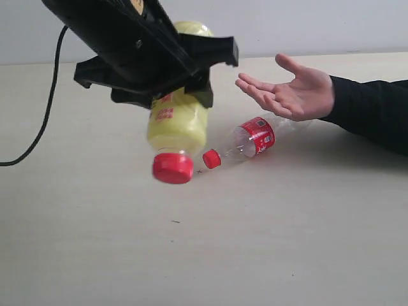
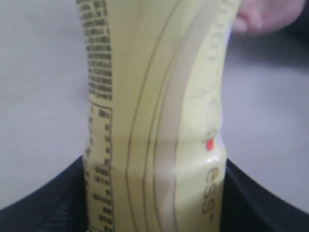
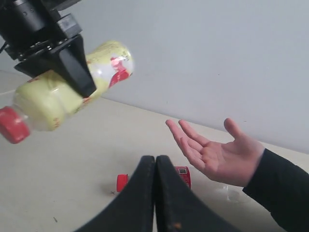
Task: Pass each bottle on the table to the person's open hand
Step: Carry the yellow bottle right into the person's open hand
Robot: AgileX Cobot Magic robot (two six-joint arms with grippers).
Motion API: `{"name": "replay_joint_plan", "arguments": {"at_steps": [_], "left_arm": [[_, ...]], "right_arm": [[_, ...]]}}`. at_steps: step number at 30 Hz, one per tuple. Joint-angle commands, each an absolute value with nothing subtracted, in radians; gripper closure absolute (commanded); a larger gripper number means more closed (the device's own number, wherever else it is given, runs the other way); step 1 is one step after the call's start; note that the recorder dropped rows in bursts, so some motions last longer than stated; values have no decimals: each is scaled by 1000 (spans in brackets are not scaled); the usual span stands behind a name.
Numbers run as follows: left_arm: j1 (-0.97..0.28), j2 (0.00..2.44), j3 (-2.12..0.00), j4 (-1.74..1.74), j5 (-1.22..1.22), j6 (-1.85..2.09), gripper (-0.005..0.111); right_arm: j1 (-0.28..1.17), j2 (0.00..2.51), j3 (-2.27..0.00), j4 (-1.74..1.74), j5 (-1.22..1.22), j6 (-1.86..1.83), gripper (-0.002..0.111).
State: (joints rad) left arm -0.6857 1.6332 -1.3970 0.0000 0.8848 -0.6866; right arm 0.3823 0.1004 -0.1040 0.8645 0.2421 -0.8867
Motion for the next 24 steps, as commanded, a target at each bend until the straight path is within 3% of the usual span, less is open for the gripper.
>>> {"name": "replay_joint_plan", "arguments": {"at_steps": [1, 8, 24], "left_arm": [[-688, 1663, -1407, -89, 663, -831, 107], [-688, 1799, -1459, -302, 494, -843, 107], [-711, 2105, -1776, -377, 462, -833, 107]], "right_arm": [[384, 95, -101, 867, 245, -888, 108], [384, 95, -101, 867, 245, -888, 108], [384, 95, -101, 867, 245, -888, 108]]}}
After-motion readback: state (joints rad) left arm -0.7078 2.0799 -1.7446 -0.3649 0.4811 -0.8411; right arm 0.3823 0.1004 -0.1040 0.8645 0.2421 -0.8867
